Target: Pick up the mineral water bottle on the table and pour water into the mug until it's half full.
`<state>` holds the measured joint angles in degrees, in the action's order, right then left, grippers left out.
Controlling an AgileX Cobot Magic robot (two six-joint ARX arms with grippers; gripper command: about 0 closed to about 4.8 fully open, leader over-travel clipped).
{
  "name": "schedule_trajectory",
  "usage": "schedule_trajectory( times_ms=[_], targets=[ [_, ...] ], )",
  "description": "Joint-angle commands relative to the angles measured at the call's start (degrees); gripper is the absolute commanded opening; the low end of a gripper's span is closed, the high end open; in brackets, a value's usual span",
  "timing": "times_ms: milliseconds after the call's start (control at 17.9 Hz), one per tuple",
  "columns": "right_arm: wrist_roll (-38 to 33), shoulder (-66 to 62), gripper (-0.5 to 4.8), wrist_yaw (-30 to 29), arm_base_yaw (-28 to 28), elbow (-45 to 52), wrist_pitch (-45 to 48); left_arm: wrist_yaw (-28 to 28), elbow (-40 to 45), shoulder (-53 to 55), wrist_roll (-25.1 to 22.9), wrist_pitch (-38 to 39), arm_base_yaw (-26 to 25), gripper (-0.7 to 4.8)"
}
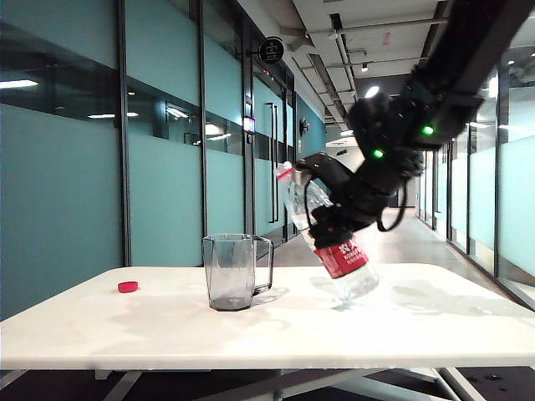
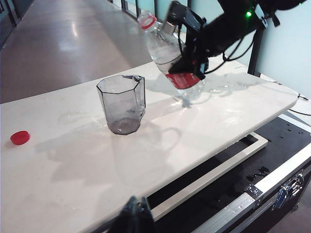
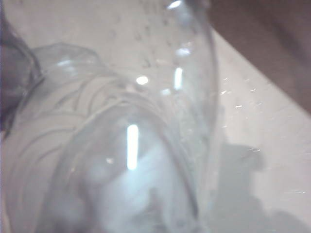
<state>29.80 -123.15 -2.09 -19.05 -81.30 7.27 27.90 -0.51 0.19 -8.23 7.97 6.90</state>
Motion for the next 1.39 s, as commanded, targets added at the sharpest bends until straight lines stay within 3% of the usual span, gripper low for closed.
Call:
schedule_trajectory(
  times_ms=[56, 334, 613, 1393],
  targets=[
    [6.51, 1.20, 1.48, 7.26, -2.14, -1.40, 1.42, 0.22, -0.07, 0.02, -0.37, 0.24, 0.07, -0.05],
    [15.19, 1.18, 1.47, 15.17, -5.46, -1.70, 1.57, 0.22, -0.07, 0.04, -0.37, 0.26, 0.07, -0.05],
    [17.92, 1.16, 1.47, 20.94, -6.49, -1.70, 1.68, 0.22, -0.07, 0.02, -0.37, 0.26, 0.07, -0.05],
    [33.48, -0.72, 1.44, 29.20, -8.26, -2.16, 6.95, 0.22, -0.07, 0.02, -0.35, 0.24, 0.07, -0.05]
  ],
)
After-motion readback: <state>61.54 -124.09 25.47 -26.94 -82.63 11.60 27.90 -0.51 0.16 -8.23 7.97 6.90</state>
